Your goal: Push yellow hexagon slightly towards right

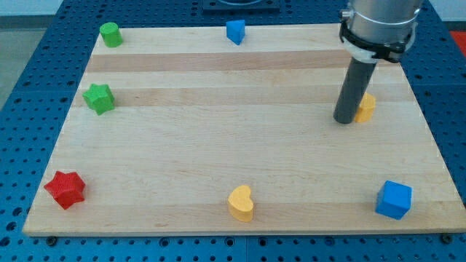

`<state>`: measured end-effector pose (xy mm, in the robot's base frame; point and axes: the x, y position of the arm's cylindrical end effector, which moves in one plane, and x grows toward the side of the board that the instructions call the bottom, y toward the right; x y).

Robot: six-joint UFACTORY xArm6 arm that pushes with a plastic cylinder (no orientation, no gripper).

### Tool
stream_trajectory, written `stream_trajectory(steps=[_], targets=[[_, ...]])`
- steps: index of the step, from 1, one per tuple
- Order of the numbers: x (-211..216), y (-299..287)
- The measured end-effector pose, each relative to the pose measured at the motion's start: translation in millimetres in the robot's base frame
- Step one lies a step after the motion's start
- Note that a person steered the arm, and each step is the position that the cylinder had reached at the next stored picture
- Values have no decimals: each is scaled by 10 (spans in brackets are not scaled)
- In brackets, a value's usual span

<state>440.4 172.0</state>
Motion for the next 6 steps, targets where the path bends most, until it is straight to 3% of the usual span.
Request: stream_trajectory(steps=[4,5,6], targets=[[-184,248],[436,96],[793,-63]])
